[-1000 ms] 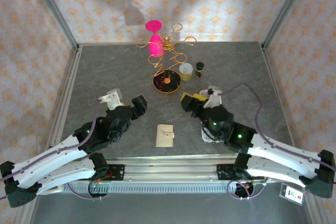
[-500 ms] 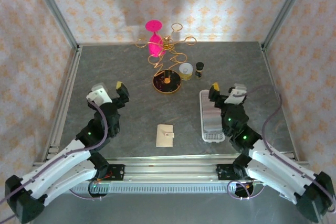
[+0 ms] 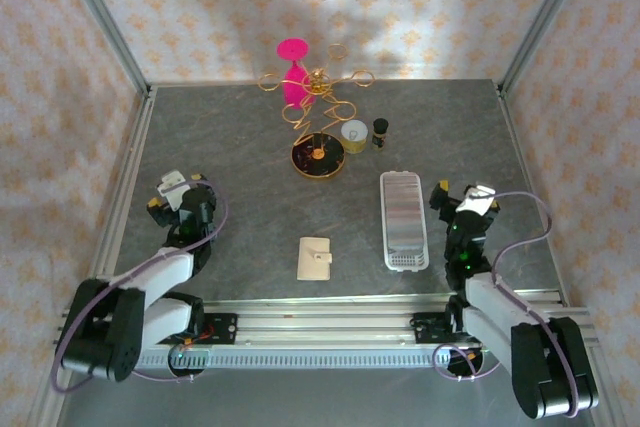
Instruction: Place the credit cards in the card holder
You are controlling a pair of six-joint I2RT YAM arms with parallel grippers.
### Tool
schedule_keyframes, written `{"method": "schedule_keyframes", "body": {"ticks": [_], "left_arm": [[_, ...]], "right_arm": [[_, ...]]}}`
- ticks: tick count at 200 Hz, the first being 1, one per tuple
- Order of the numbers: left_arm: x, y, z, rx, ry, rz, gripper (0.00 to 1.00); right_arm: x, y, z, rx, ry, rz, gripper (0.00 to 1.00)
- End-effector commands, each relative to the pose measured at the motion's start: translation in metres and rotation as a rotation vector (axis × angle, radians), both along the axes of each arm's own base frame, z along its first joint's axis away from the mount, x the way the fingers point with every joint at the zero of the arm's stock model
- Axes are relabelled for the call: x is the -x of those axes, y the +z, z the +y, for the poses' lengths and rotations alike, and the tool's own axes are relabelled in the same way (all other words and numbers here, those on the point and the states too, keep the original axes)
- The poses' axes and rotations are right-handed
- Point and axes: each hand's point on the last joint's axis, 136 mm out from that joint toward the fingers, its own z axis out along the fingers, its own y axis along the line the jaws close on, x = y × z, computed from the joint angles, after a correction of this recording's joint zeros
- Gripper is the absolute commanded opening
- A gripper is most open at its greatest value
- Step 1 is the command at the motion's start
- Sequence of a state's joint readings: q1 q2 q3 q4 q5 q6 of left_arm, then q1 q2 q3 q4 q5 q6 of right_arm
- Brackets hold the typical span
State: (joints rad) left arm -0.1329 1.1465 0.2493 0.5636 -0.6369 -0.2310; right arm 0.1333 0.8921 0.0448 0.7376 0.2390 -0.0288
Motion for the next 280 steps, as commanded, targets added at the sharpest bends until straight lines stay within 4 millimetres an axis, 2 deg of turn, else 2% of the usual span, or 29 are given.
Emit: {"method": "schedule_keyframes", "body": {"ticks": [1,19,42,66,86,92,102,115,123,136,155,166,175,190,217,280], "left_arm": [[-0.013,0.008,0.006,-0.028,0.014,-0.022,0.99],[-0.025,0.012,0.005,-0.03,-0.011,-0.062,0.99],[-0.038,0.021,0.004,-0.018,-0.085,-0.136,0.99],[-0.045,0.032,0.0,-0.015,-0.167,-0.23,0.99],[-0.049,0.024,-0.006,0.024,-0.227,-0.258,0.99],[-0.048,0.028,-0.008,0.003,-0.243,-0.295,0.99],[-0.053,0.021,-0.023,0.005,-0.34,-0.265,0.99],[-0.054,0.019,-0.028,-0.012,-0.37,-0.283,0.99],[-0.049,0.024,-0.023,-0.014,-0.342,-0.321,0.99],[-0.054,0.014,-0.021,0.009,-0.328,-0.258,0.99],[-0.056,0.016,-0.025,-0.015,-0.338,-0.263,0.99],[-0.057,0.014,-0.025,-0.007,-0.337,-0.247,0.99],[-0.057,0.016,-0.024,-0.013,-0.335,-0.26,0.99],[-0.057,0.015,-0.024,-0.01,-0.336,-0.254,0.99],[-0.057,0.015,-0.024,-0.011,-0.336,-0.253,0.99],[-0.055,0.016,-0.023,-0.036,-0.291,-0.25,0.99]], "right_arm": [[-0.005,0.021,0.005,-0.024,0.029,-0.104,1.0],[-0.007,0.023,0.007,-0.008,0.043,-0.123,1.0],[-0.022,0.019,0.012,0.006,0.077,-0.079,1.0],[-0.038,0.023,0.016,0.02,0.107,-0.095,1.0],[-0.055,0.018,0.022,0.013,0.143,-0.07,1.0],[-0.058,0.019,0.023,0.008,0.146,-0.08,1.0],[-0.061,0.022,0.027,0.003,0.172,-0.101,1.0],[-0.066,0.015,0.034,0.027,0.216,-0.088,1.0],[-0.066,0.014,0.033,0.028,0.211,-0.09,1.0],[-0.065,0.014,0.029,0.02,0.19,-0.094,1.0],[-0.065,0.01,0.03,0.023,0.195,-0.098,1.0],[-0.066,0.001,0.025,0.016,0.165,-0.089,1.0],[-0.067,0.004,0.019,0.007,0.128,-0.118,1.0],[-0.076,-0.006,0.013,-0.013,0.098,-0.045,1.0],[-0.078,-0.006,0.007,-0.034,0.088,-0.052,1.0],[-0.077,-0.005,0.008,-0.031,0.09,-0.056,1.0]]}}
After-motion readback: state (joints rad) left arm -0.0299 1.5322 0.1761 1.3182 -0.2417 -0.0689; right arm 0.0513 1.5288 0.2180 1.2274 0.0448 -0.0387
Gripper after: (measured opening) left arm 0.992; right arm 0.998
